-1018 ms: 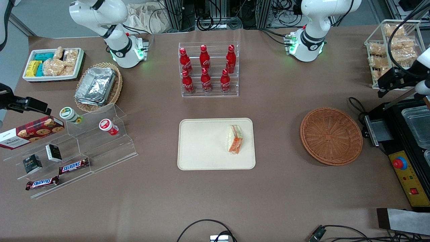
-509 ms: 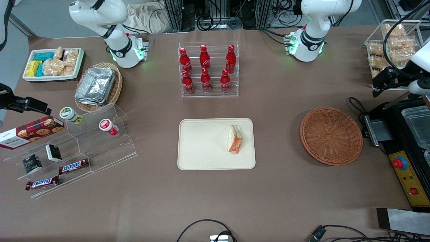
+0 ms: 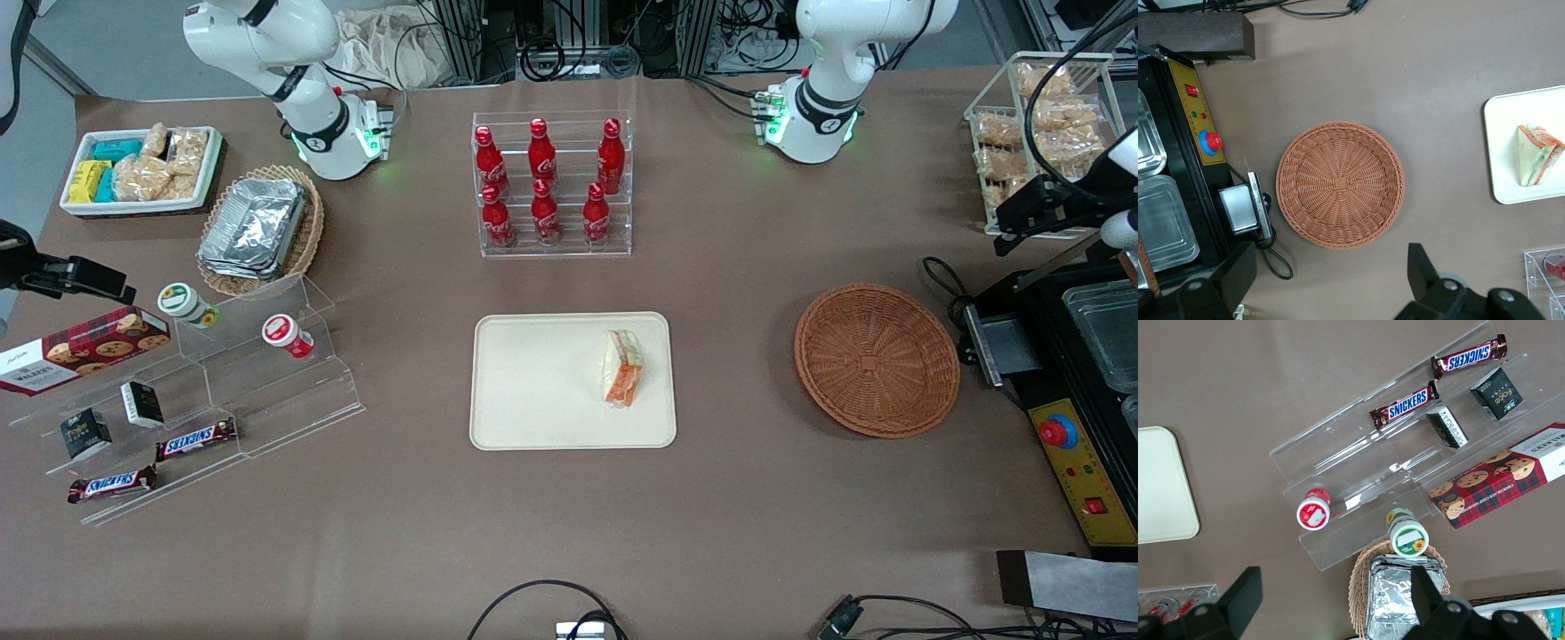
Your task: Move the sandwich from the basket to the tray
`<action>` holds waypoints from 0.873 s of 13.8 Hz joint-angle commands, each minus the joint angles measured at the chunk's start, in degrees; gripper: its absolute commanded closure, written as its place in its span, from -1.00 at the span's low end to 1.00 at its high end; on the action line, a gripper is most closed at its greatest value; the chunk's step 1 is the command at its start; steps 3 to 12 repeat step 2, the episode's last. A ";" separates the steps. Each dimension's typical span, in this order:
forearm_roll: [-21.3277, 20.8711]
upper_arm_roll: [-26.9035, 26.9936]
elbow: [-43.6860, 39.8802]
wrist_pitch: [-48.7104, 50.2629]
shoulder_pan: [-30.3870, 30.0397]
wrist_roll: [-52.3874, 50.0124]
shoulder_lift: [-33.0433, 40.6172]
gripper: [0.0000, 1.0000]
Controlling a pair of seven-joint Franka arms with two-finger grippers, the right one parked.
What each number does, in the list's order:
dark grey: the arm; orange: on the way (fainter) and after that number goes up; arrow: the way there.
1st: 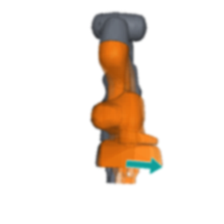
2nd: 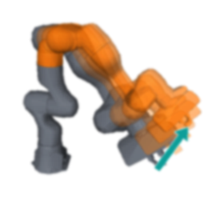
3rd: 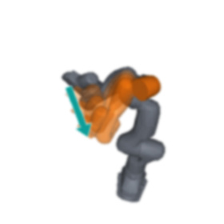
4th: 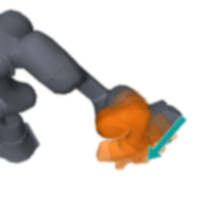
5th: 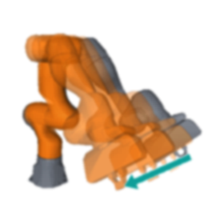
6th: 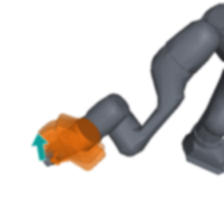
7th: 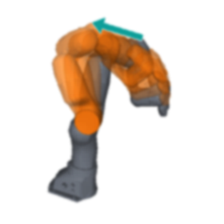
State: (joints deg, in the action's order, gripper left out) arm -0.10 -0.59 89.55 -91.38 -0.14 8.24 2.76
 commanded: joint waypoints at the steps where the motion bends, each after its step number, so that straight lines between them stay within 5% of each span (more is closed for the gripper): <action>1: 0.80 0.59 -2.45 2.17 0.58 -0.68 -1.09 -1.00; 12: 0.80 0.59 -2.45 2.17 0.66 -1.20 -1.09 -1.00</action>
